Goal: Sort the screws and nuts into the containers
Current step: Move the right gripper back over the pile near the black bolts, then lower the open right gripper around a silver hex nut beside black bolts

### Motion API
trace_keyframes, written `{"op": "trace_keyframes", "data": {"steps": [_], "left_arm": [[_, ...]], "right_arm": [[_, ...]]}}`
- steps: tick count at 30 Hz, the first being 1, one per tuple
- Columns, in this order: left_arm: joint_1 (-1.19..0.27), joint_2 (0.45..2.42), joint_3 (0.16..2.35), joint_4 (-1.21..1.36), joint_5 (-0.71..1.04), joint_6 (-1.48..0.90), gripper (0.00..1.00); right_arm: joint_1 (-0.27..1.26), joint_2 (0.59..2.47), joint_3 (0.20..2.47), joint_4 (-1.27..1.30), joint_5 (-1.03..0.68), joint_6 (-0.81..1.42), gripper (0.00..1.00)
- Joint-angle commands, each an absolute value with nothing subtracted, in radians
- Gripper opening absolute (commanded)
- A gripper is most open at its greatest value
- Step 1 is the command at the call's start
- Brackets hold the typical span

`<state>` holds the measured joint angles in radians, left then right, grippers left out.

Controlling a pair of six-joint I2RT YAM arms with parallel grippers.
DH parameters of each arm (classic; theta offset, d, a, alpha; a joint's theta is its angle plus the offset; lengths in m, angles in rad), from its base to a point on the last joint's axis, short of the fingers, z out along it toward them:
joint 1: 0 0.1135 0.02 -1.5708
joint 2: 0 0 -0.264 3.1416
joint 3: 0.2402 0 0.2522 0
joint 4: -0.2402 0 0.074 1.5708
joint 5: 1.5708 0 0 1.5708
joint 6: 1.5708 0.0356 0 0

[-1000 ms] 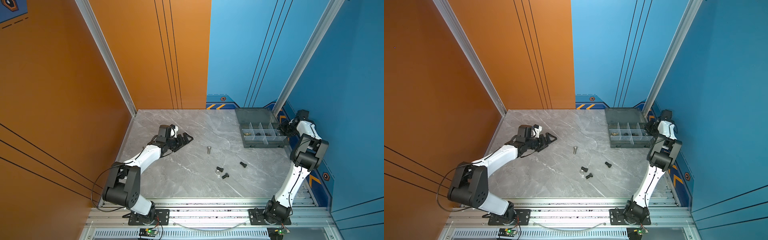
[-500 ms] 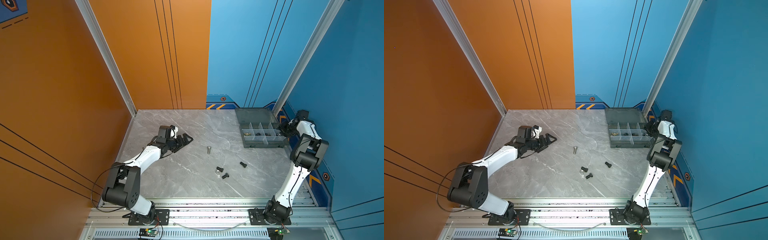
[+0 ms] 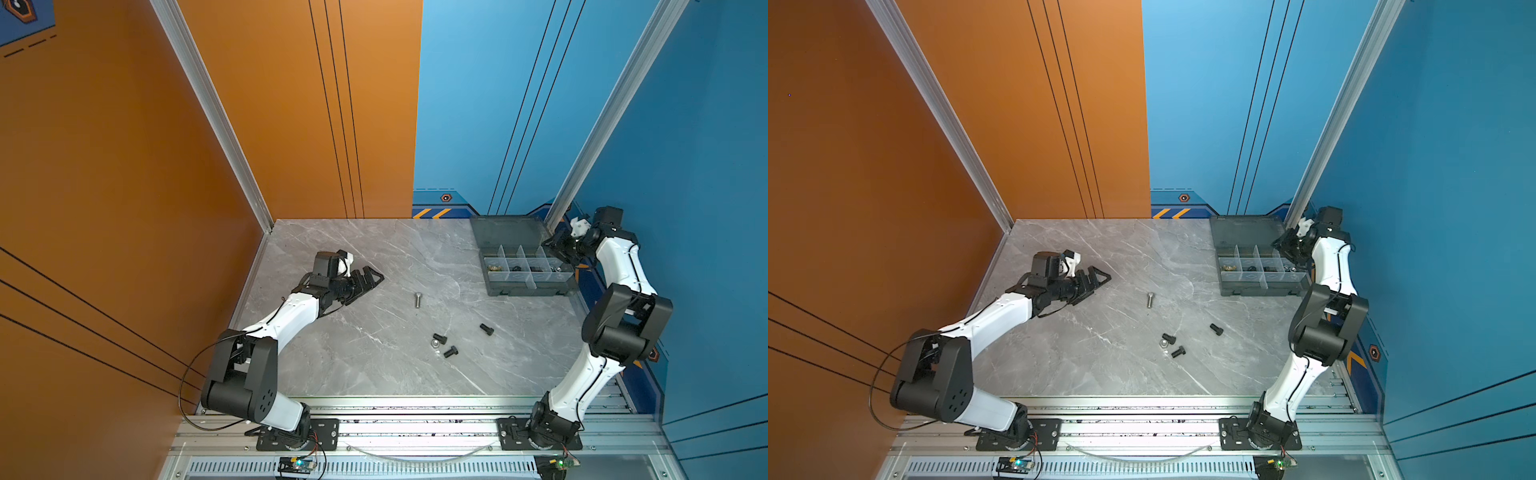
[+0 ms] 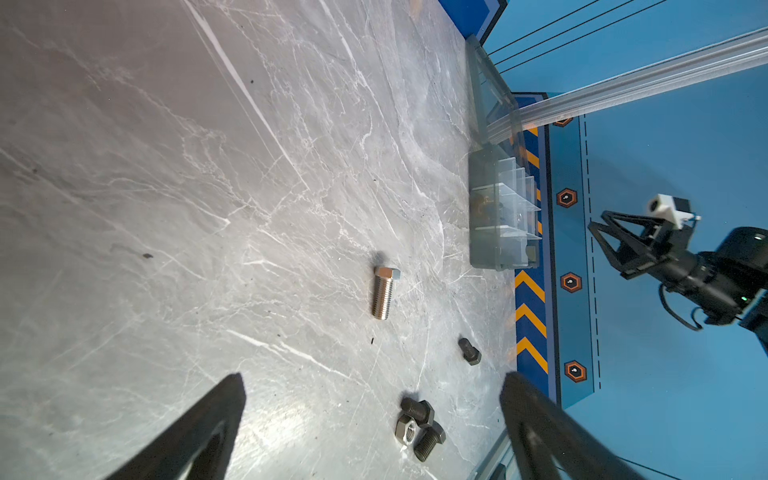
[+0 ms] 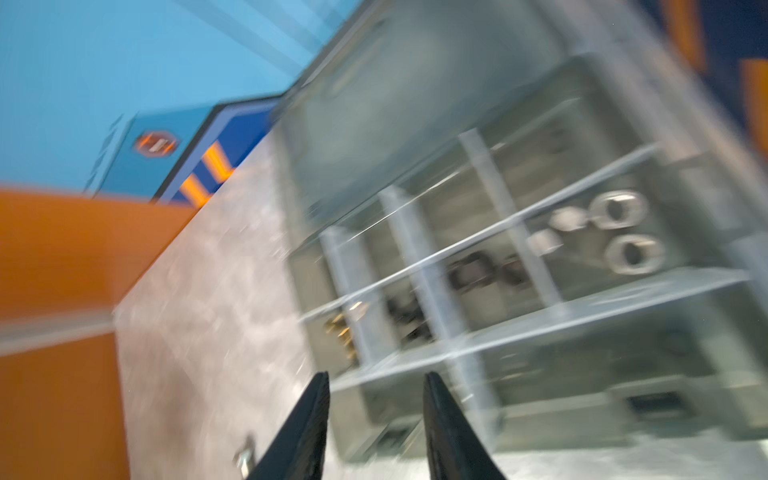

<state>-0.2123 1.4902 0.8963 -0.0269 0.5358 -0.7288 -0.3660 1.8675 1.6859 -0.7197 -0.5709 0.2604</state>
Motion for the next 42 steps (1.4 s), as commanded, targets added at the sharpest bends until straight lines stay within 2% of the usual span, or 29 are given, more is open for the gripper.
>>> {"op": "trace_keyframes", "data": {"steps": [1,9,14,24,31,42], "left_arm": [[-0.199,1.460,0.879,-0.047,0.525,-0.706,0.98],[-0.186,1.457,0.879,-0.064,0.533,-0.697,0.98],[-0.184,1.457,0.872,-0.061,0.538,-0.698,0.98],[-0.175,1.447,0.849,-0.055,0.557,-0.694,0.98],[-0.161,1.437,0.838,-0.056,0.570,-0.686,0.98],[-0.152,1.431,0.828,-0.051,0.569,-0.686,0.98]], "right_arm": [[-0.262,1.780,1.583,-0.805,-0.638,0.109,0.41],[0.052,1.629,1.370,-0.852,-0.487,-0.005,0.42],[0.269,1.593,1.294,-0.849,-0.471,0.006,0.42],[0.633,1.669,1.237,-0.901,-0.432,0.068,0.42],[0.755,1.744,1.197,-0.896,-0.350,0.152,0.42],[0.739,1.795,1.183,-0.891,-0.248,0.211,0.42]]}}
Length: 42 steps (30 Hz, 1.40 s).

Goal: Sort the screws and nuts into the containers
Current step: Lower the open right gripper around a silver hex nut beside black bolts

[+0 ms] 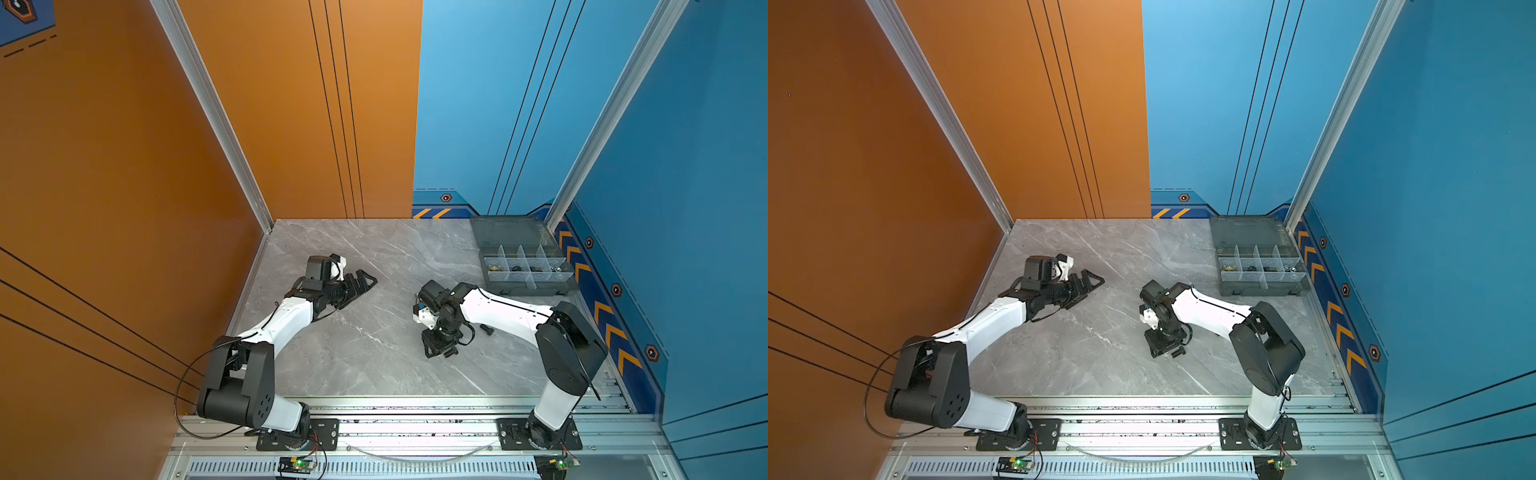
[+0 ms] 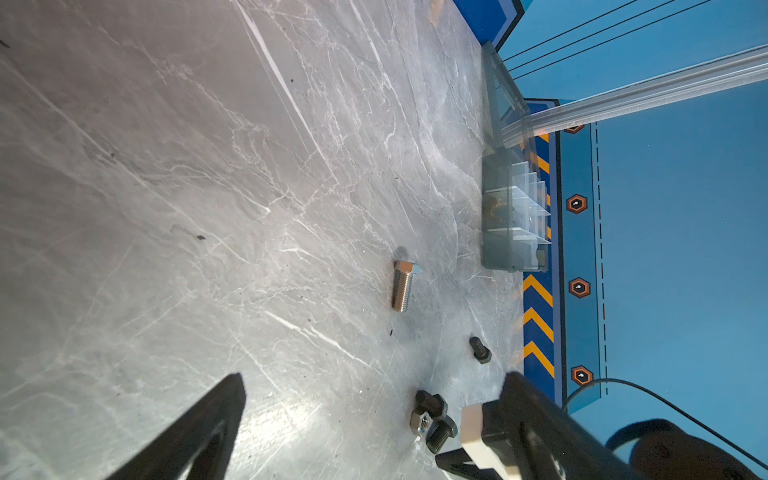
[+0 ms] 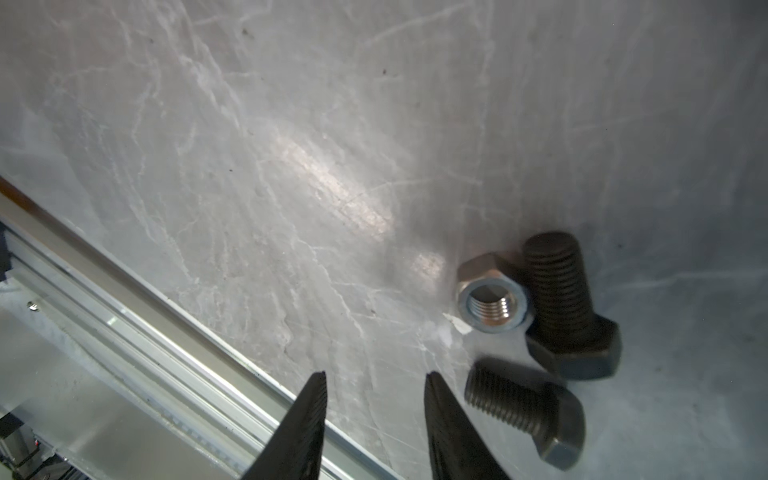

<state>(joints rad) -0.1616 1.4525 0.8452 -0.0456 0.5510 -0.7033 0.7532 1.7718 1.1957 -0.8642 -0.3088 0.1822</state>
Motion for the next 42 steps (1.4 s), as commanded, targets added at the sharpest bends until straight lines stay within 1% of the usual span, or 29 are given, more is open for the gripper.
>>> {"op": "trace_keyframes", "data": {"steps": [1,8,21,42], "left_arm": [[-0.152,1.431,0.828,-0.051,0.570,-0.686,0.98],[-0.151,1.426,0.824,-0.051,0.565,-0.688,0.98],[-0.148,1.432,0.821,-0.049,0.563,-0.685,0.98],[-0.134,1.406,0.804,-0.048,0.564,-0.684,0.98]], "right_arm": [[0.732,1.800,1.183,-0.890,-0.240,0.211,0.42],[0.710,1.816,1.186,-0.866,-0.209,0.215,0.42],[0.707,1.836,1.199,-0.816,-0.220,0.232,0.43],[0.755,1.881,1.239,-0.797,-0.140,0.220,0.44]]}}
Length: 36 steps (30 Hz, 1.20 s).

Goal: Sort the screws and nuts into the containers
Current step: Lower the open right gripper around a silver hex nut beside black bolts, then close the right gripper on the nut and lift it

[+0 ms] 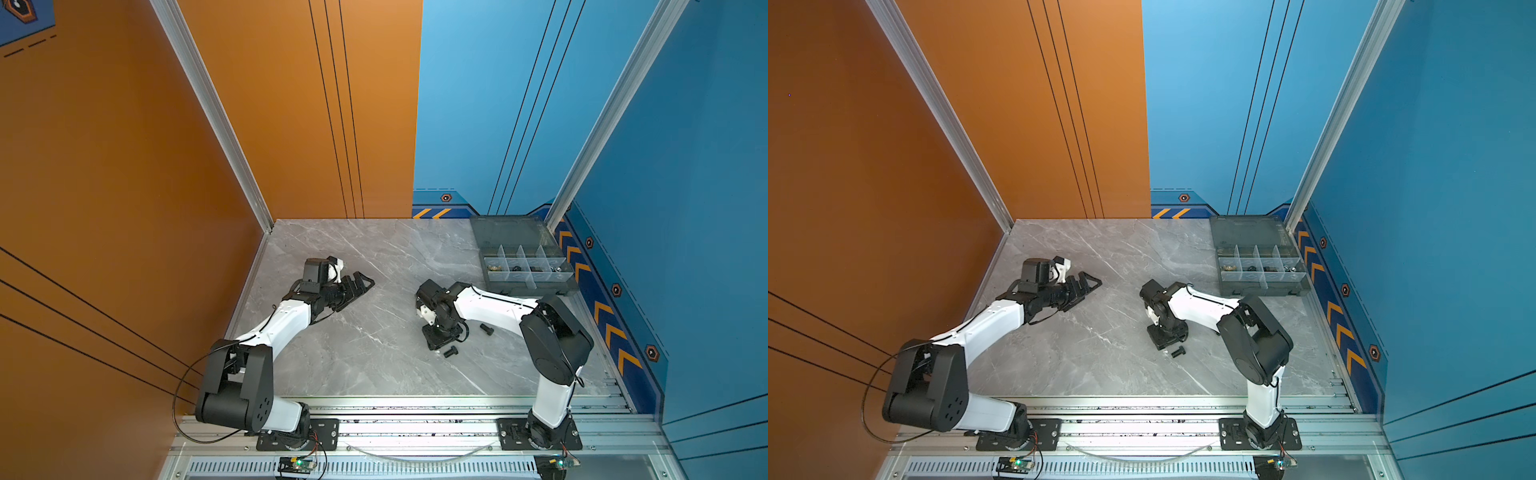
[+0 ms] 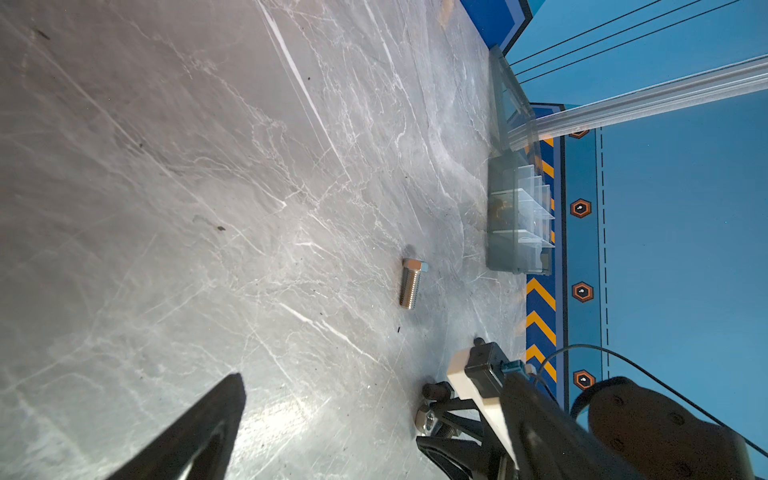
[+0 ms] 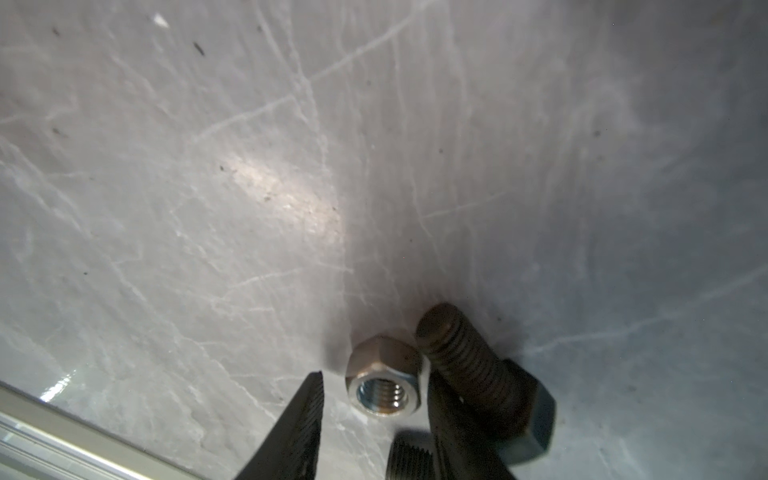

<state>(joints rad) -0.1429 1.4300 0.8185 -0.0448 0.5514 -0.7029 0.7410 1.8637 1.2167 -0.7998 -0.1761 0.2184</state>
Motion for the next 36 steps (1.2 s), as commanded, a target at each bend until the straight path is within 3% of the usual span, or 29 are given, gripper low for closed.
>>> {"op": "trace_keyframes", "data": {"steps": [1,19,30,36], "left_arm": [[-0.134,1.405,0.804,-0.048,0.562,-0.683,0.98],[-0.135,1.409,0.809,-0.049,0.566,-0.684,0.98],[-0.132,1.419,0.816,-0.047,0.569,-0.685,0.98],[-0.130,1.419,0.818,-0.045,0.577,-0.683,0.98]], "right_arm": [[0.757,1.881,1.240,-0.796,-0.136,0.220,0.44],[0.763,1.917,1.243,-0.799,-0.115,0.220,0.39],[0.750,1.883,1.232,-0.807,-0.179,0.206,0.00],[0.661,1.749,1.229,-0.806,-0.270,0.178,0.00]]}}
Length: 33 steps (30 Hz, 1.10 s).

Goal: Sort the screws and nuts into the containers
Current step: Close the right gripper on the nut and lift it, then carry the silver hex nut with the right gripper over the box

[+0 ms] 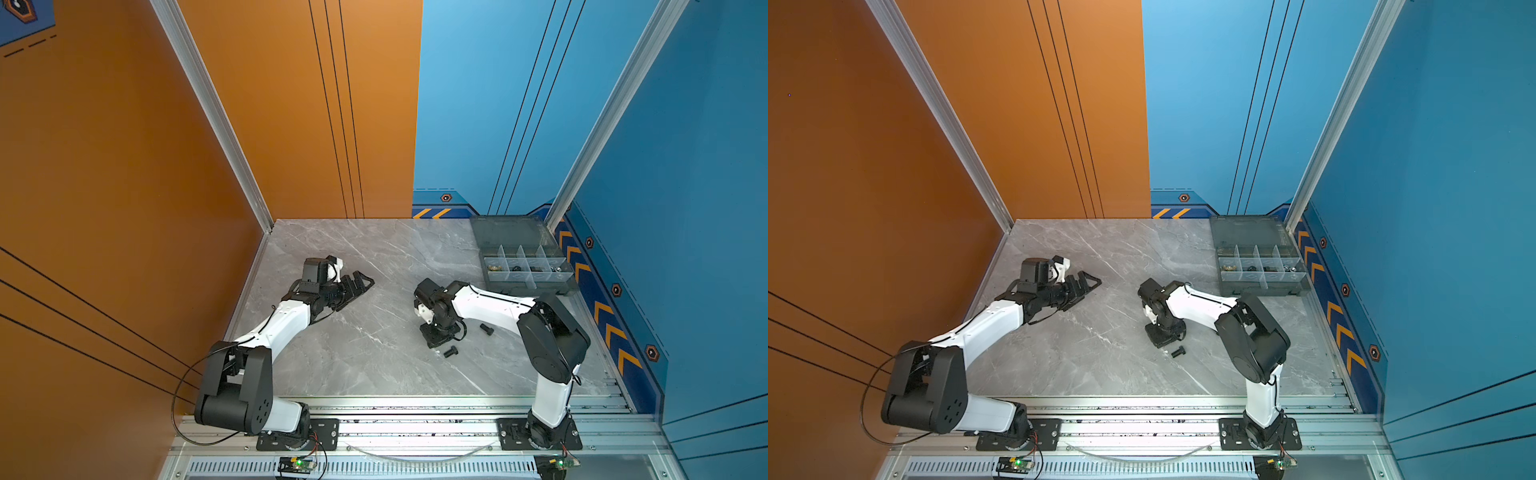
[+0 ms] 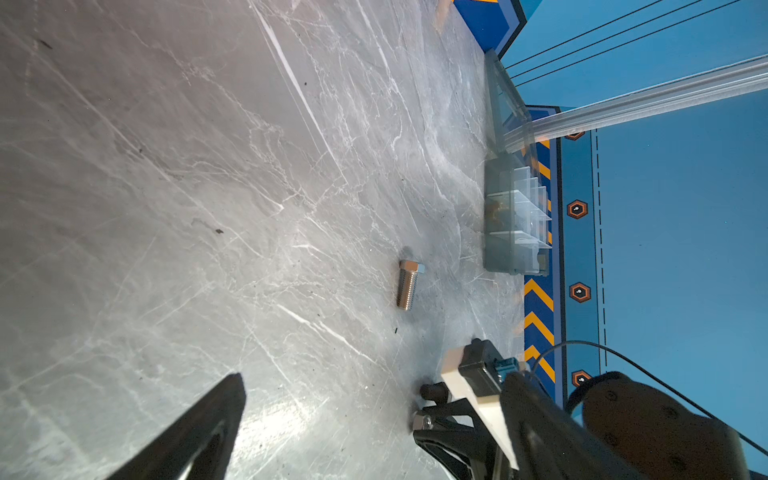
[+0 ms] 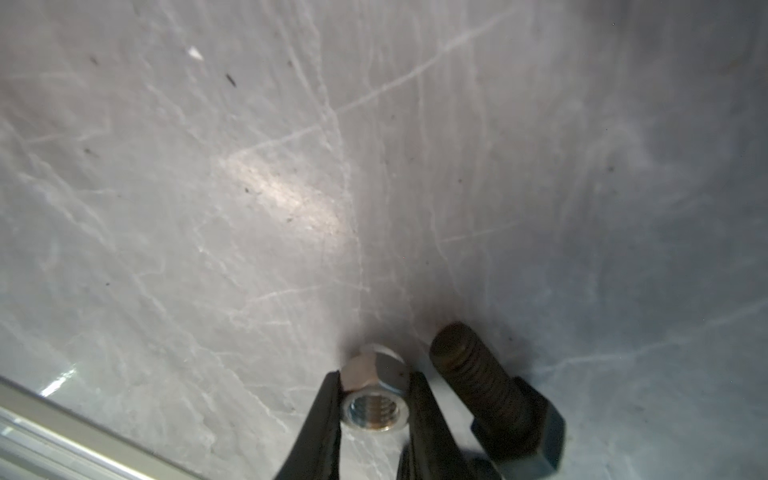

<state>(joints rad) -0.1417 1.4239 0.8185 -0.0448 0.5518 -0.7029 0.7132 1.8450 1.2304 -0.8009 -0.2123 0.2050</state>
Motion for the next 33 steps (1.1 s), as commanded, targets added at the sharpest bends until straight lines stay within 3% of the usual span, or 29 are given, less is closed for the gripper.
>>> {"op": "trace_keyframes", "data": {"steps": [1,15,24,33], "left_arm": [[-0.129,1.416,0.819,-0.047,0.577,-0.683,0.98],[-0.124,1.414,0.810,-0.038,0.580,-0.683,0.98],[-0.122,1.404,0.817,-0.050,0.565,-0.690,0.98],[-0.124,1.401,0.819,-0.054,0.551,-0.703,0.98]], "right_arm": [[0.634,1.719,1.232,-0.806,-0.292,0.170,0.00],[0.095,1.526,1.402,-0.790,-0.355,0.147,0.00],[-0.224,1.608,1.505,-0.682,-0.213,0.360,0.00],[-0.356,1.772,1.627,-0.635,-0.166,0.437,0.00]]}}
